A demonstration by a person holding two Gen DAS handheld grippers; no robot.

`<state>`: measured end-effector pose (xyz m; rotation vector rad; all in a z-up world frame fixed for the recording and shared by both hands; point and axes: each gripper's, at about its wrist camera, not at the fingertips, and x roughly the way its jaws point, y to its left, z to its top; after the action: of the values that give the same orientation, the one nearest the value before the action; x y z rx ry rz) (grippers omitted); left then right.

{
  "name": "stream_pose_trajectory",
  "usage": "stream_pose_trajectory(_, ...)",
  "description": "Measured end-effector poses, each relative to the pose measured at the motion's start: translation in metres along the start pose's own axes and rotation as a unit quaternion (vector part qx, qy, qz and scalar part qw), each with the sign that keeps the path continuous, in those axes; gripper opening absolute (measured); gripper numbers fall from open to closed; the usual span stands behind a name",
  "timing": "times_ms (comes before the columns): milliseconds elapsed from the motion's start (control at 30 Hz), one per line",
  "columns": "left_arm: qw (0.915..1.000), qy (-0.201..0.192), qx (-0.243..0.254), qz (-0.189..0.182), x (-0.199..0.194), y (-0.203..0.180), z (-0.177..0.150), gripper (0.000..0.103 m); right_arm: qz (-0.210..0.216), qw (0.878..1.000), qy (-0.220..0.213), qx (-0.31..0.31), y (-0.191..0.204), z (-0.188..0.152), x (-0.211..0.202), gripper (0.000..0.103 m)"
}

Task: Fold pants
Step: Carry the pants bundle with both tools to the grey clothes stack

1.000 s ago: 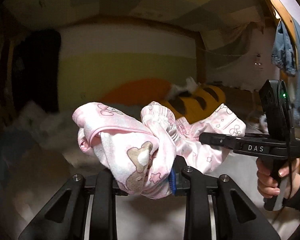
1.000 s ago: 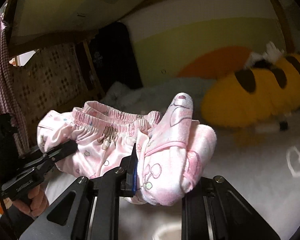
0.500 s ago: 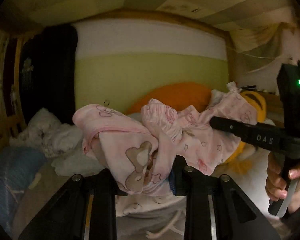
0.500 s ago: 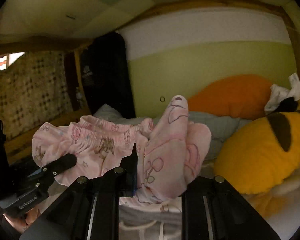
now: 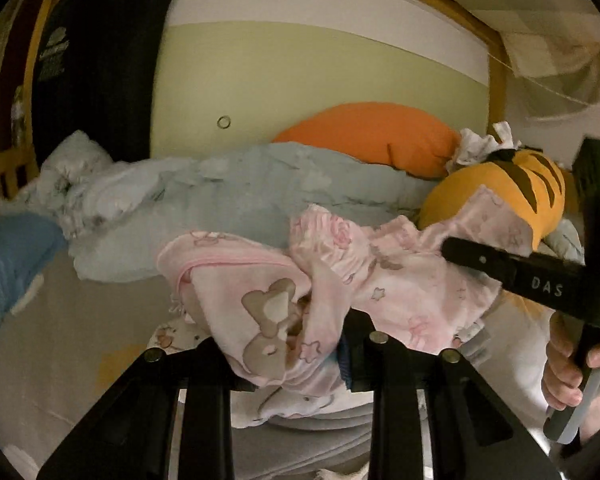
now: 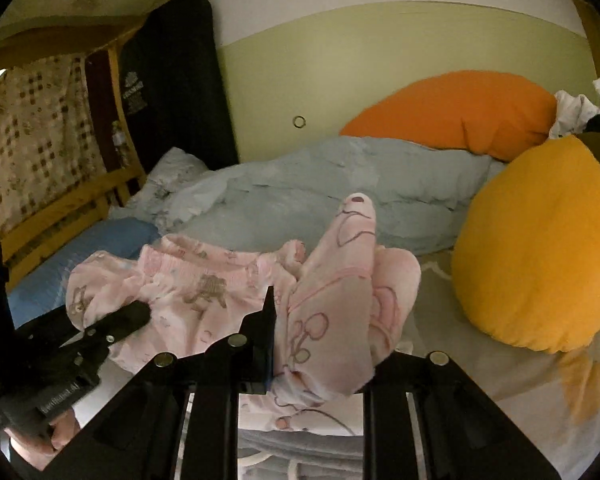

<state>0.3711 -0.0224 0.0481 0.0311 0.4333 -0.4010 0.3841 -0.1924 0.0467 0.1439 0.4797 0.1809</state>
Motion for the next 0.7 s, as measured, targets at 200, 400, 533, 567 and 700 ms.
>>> stream_pose_trajectory(200,0.9999,0.0,-0.001,0.017,-0.001,0.011,0.001,0.06,-0.025,1.0,0.004,0.001,-0.004,-0.004,0.01,0.037)
stream_pose_trajectory(400,0.9987,-0.015,-0.01,0.048,-0.007,0.025,0.005,0.09,-0.075,0.996,-0.031,0.026,-0.022,-0.002,-0.004,0.079)
stream_pose_trajectory(533,0.9958,-0.029,-0.042,0.076,-0.017,0.042,0.013,0.102,-0.075,0.993,-0.071,0.062,-0.037,0.002,-0.023,0.084)
stream_pose_trajectory(567,0.9951,-0.042,-0.054,0.072,-0.023,0.048,0.013,0.102,-0.064,0.993,-0.074,0.065,-0.038,0.004,-0.025,0.084)
stream_pose_trajectory(700,0.9923,-0.09,-0.072,0.045,-0.042,0.055,0.016,0.087,-0.004,0.995,-0.083,0.058,-0.033,0.01,-0.034,0.069)
